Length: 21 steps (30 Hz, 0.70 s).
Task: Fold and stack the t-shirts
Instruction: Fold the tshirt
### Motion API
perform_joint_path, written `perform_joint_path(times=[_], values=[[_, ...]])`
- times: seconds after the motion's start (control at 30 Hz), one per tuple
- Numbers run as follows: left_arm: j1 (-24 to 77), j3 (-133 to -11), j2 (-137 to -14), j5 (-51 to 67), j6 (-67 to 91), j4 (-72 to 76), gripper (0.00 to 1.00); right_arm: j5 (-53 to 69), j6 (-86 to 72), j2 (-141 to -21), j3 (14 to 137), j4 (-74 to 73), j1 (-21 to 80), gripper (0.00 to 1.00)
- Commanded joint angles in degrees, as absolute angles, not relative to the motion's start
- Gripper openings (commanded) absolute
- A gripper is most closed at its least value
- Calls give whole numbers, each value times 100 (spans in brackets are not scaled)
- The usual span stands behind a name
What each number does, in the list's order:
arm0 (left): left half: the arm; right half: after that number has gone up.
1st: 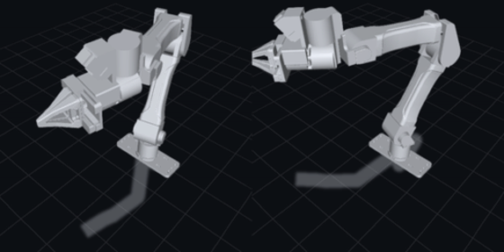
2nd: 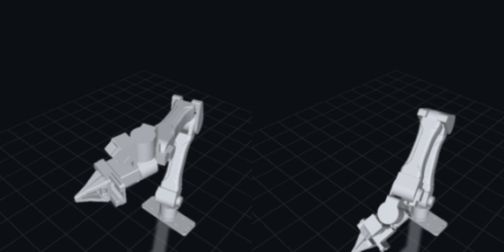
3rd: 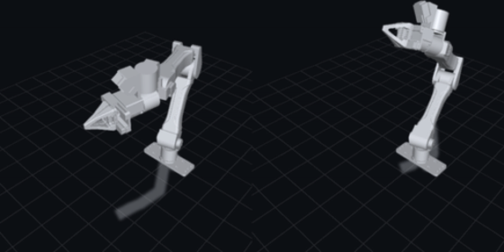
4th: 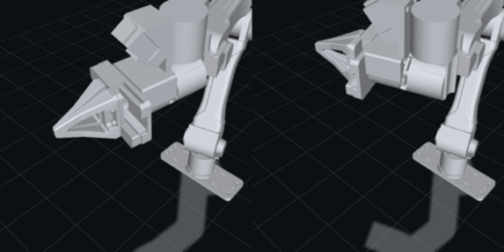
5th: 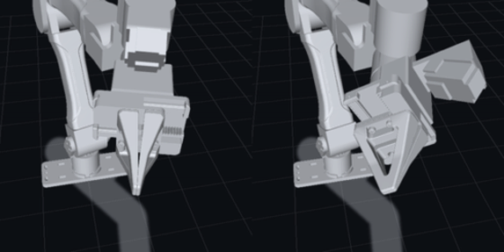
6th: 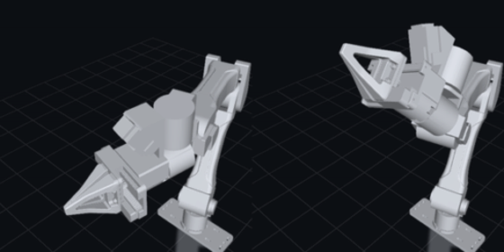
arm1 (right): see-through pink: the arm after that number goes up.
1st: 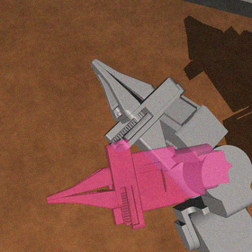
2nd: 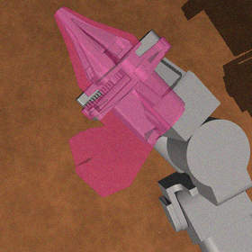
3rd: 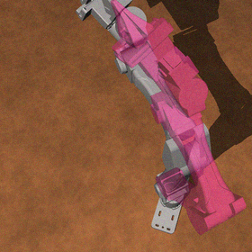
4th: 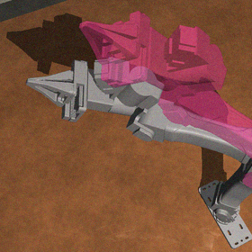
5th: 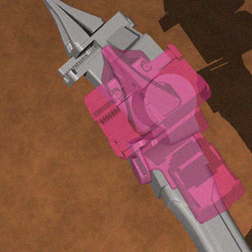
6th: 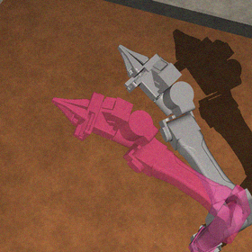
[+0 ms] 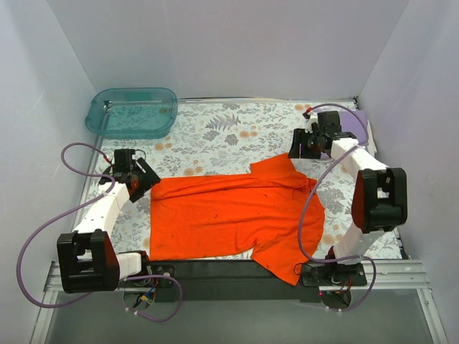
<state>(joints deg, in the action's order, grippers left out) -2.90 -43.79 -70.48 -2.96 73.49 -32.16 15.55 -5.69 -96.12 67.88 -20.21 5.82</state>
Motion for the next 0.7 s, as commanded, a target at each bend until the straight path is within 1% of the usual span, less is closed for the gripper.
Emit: perform_joint_path(times=[0.0,0.17,0.33,0.67], values=[[-308,-4649,-6829,-211,7216,-3340,65,1162,-483,-10035,7276,-1828,720,52],[-316,-4632,-6750,-176,7198,-3419,65,730,-387,-10599,7742,-1811,896,50],[-316,-4641,-6724,174,7321,-3445,65,343,-325,-11117,8085,-1811,1081,50],[-316,-4667,-6583,175,7260,-3533,65,53,-352,-11698,8191,-1881,1327,49]])
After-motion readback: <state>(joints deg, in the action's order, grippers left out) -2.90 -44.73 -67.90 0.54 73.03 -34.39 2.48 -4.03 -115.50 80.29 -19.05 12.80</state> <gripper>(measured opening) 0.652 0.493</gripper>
